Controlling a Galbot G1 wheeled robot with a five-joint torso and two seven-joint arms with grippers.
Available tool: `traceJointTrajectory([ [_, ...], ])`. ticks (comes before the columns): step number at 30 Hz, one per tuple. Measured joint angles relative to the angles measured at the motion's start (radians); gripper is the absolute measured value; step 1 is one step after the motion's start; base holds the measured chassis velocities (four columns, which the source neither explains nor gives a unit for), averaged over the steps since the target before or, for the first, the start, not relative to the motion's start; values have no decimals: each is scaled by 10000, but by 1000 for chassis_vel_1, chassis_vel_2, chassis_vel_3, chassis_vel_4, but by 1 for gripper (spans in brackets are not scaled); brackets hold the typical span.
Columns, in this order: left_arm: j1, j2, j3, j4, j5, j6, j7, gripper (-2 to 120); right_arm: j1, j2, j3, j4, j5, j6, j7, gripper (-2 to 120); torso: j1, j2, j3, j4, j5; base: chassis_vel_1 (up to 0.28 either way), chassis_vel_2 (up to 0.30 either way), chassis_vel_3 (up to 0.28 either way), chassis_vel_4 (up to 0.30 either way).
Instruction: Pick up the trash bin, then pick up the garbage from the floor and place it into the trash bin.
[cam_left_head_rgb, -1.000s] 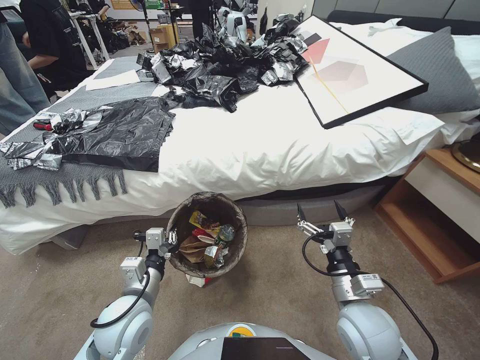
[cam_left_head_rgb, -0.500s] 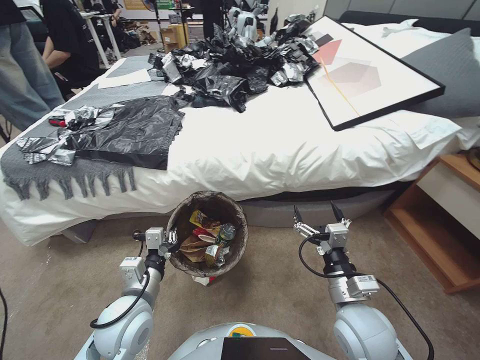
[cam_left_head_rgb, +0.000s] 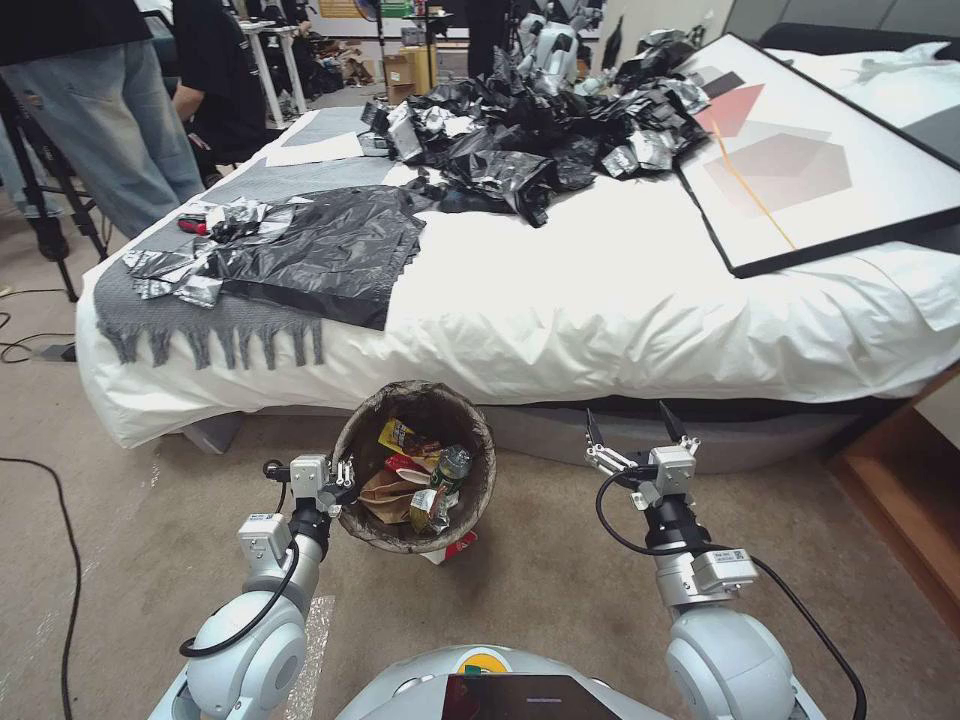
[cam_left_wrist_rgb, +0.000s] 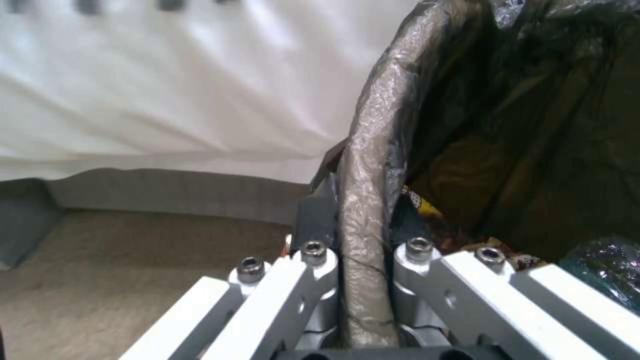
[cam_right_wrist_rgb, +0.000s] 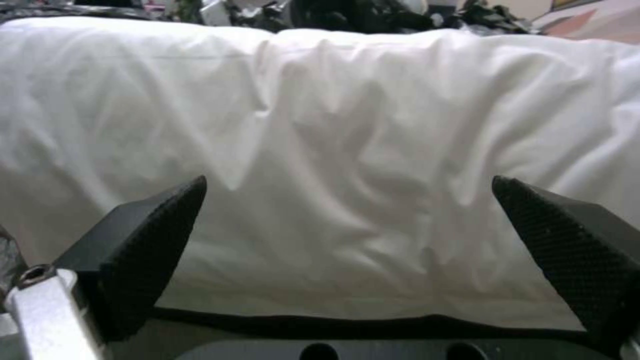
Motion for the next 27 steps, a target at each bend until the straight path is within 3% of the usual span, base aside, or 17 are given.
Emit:
traceJointTrajectory([
  [27,58,-81,-45,-42,2,-12,-21,4,250,-34,-219,-140,54,-90,-12,100,0,0,0,0,0,69,61,61,61],
])
